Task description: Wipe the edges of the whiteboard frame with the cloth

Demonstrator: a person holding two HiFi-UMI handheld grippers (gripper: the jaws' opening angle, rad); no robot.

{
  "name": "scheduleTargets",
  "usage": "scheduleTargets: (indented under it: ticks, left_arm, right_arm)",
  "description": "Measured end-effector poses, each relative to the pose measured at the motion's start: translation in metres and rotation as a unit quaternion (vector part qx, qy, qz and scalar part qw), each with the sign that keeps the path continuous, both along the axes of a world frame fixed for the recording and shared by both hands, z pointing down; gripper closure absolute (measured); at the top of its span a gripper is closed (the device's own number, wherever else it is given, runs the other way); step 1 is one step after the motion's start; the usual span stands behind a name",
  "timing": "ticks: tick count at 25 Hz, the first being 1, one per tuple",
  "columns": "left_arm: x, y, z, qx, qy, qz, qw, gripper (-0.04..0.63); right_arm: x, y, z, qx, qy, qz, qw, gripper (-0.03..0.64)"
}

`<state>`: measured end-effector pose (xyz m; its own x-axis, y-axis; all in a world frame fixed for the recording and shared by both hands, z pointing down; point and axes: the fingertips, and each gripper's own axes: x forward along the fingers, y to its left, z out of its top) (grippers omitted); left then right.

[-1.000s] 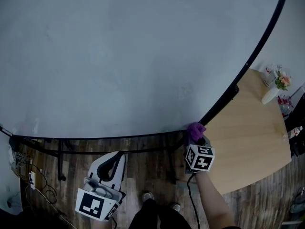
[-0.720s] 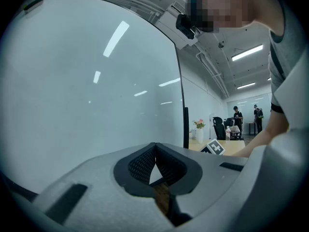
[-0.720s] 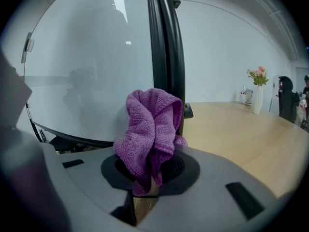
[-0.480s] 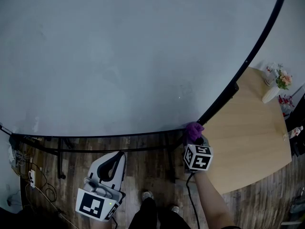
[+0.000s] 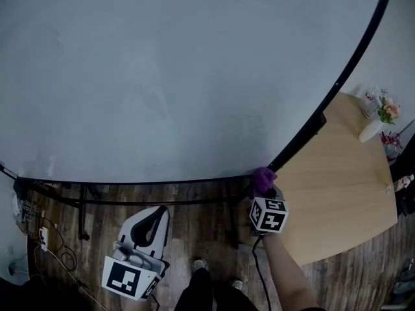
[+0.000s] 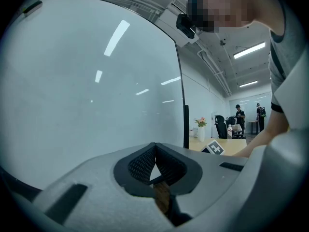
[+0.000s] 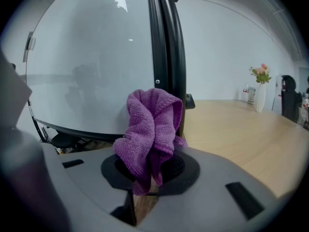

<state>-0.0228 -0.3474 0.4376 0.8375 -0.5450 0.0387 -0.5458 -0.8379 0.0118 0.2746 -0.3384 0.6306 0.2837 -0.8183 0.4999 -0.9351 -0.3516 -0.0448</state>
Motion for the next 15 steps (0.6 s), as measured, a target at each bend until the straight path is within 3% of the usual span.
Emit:
scheduleTargets:
  ticks: [15]
  left_arm:
    - [0.008, 0.027, -0.013, 0.007, 0.002, -0.008, 0.9999, 0.578]
  right_arm:
    - [-0.011, 0.023, -0.029, 0.021, 0.010, -0.042, 0.999, 0.543]
